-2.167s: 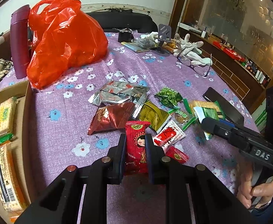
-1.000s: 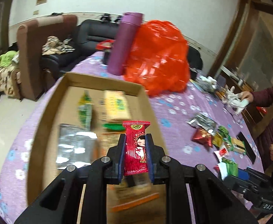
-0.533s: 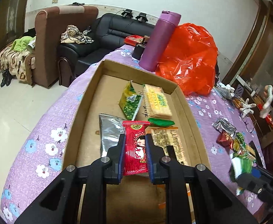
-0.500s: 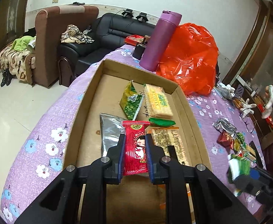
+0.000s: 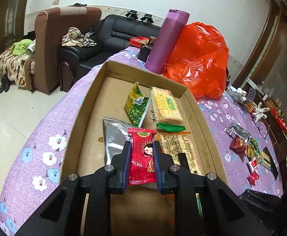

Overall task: Organize snacks
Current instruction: 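Open the left tool to drop the candy pack while the right tool drops the green bag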

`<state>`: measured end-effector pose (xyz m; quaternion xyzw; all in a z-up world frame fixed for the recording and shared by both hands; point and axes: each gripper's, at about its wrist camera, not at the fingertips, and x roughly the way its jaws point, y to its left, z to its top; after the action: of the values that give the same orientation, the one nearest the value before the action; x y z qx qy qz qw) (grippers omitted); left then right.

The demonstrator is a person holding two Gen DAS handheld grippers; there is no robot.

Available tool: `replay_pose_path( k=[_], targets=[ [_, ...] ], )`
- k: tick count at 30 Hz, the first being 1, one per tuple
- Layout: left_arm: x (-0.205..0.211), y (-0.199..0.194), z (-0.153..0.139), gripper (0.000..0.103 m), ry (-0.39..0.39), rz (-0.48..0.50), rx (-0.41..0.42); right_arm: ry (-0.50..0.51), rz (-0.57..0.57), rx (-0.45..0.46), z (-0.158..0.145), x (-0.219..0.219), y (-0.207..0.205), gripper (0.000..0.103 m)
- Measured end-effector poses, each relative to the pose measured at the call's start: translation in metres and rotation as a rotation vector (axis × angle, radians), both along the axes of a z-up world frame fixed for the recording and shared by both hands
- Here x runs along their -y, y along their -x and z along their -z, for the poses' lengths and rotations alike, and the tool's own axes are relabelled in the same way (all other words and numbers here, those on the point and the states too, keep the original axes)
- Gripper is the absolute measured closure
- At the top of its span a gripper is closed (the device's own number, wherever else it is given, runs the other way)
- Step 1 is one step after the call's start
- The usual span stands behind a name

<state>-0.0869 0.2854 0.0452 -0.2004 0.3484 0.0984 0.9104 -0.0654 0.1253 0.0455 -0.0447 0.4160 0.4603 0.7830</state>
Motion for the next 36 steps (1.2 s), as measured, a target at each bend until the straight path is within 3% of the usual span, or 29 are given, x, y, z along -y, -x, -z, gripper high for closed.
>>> replay_pose_path(
  k=[5, 14, 24, 36],
  targets=[
    [0.004, 0.001, -0.002, 0.084, -0.02, 0.02, 0.017, 0.016, -0.023, 0.04, 0.008, -0.007, 0.011, 0.054],
    [0.029, 0.005, -0.01, 0.079, -0.192, -0.005, 0.029, -0.046, -0.019, 0.011, 0.007, 0.002, 0.008, 0.05],
    [0.038, 0.008, -0.014, 0.053, -0.282, -0.037, 0.04, -0.066, -0.018, 0.0, 0.006, 0.004, 0.009, 0.046],
    [0.037, 0.014, -0.017, 0.036, -0.299, -0.071, 0.063, -0.066, -0.009, 0.013, 0.004, 0.006, 0.013, 0.043]
  ],
)
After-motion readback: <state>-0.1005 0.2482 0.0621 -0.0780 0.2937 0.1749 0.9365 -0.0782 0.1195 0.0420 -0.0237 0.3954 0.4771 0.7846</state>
